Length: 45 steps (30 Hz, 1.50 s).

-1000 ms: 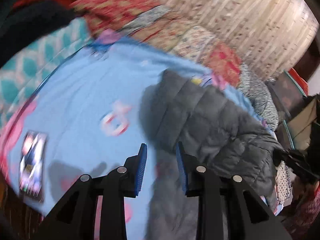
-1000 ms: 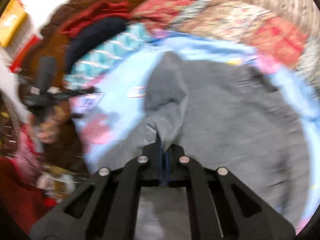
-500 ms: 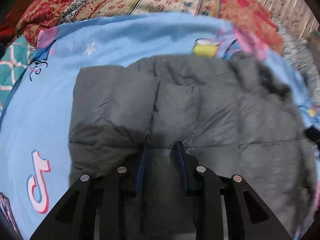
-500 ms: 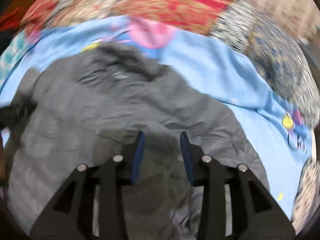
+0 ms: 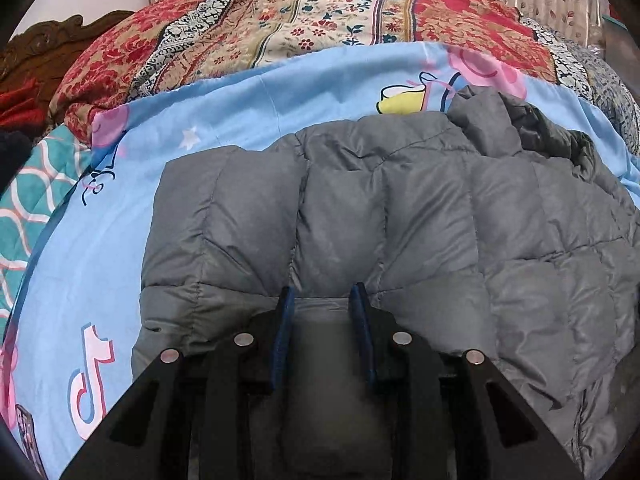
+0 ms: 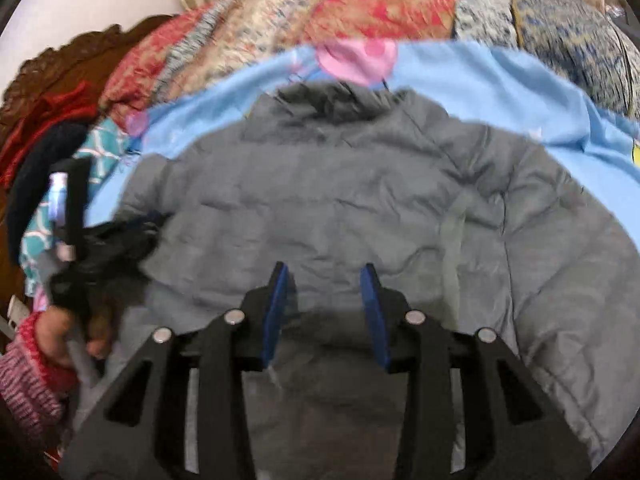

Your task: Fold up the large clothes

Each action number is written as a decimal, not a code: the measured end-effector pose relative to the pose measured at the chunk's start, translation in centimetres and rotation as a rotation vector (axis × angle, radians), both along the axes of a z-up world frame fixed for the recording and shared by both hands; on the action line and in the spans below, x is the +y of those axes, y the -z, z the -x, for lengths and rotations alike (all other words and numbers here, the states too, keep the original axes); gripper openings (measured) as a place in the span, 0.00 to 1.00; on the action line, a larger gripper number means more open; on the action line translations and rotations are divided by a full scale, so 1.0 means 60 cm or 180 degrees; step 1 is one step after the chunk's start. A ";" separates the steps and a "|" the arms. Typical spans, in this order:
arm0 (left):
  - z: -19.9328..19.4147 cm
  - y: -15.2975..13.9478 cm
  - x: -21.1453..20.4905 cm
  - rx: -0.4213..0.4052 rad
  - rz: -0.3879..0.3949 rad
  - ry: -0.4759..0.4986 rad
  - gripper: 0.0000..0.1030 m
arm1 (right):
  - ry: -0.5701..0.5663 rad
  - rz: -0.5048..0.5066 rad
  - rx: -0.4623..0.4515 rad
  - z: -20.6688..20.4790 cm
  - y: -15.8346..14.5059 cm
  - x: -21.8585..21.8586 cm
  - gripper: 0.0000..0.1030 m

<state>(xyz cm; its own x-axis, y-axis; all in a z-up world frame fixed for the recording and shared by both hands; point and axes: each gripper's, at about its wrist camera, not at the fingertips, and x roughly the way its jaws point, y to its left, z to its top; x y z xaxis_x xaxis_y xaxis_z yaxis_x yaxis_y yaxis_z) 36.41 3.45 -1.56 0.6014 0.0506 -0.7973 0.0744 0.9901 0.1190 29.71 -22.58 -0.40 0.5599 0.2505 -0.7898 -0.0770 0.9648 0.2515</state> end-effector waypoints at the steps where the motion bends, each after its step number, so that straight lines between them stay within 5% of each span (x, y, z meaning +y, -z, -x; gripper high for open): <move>1: 0.002 0.000 0.001 -0.0013 0.0006 0.0003 0.45 | 0.0074 0.0015 0.0018 -0.003 0.008 -0.007 0.35; 10: 0.008 0.010 -0.003 -0.0149 -0.0009 0.0044 0.45 | 0.0495 -0.0031 0.0118 -0.012 0.030 -0.056 0.35; 16: 0.008 0.012 0.002 -0.0159 0.0046 0.0042 0.45 | 0.0800 -0.0065 -0.0325 0.017 -0.019 -0.089 0.42; 18: 0.008 0.013 0.003 -0.0169 0.0039 0.0042 0.45 | 0.0799 -0.0096 -0.0285 0.010 -0.015 -0.095 0.51; 25: 0.010 0.014 0.002 -0.0174 0.0038 0.0044 0.45 | 0.0704 -0.0355 0.0162 -0.014 0.037 -0.092 0.54; 26: 0.009 0.014 0.002 -0.0175 0.0035 0.0044 0.45 | 0.0670 -0.0328 0.0165 -0.013 0.039 -0.085 0.53; 27: 0.009 0.015 0.003 -0.0175 0.0033 0.0045 0.45 | 0.0619 -0.0276 0.0113 -0.012 0.037 -0.076 0.36; 30: 0.009 0.014 0.003 -0.0174 0.0032 0.0044 0.45 | 0.0615 -0.0014 -0.0135 0.000 0.013 -0.058 0.08; 35: 0.010 0.015 0.002 -0.0178 0.0018 0.0046 0.45 | 0.0600 0.0496 -0.0521 0.012 -0.018 -0.036 0.07; 38: 0.010 0.017 0.000 -0.0185 -0.0005 0.0048 0.45 | 0.0671 0.0716 -0.0129 -0.015 0.027 -0.044 0.07; 41: 0.011 0.019 -0.002 -0.0198 -0.0031 0.0058 0.45 | 0.0676 0.0502 0.0040 -0.024 0.064 -0.065 0.17; 45: 0.010 0.022 -0.005 -0.0204 -0.0086 0.0057 0.45 | 0.0837 0.0231 0.0020 -0.005 0.033 -0.092 0.26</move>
<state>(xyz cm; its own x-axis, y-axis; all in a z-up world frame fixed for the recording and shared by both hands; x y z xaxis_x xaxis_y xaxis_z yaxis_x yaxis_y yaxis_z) 35.80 3.15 -2.91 0.6522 0.0602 -0.7557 0.0836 0.9851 0.1506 30.02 -28.11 -2.41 0.5933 0.0397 -0.8040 0.1800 0.9669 0.1806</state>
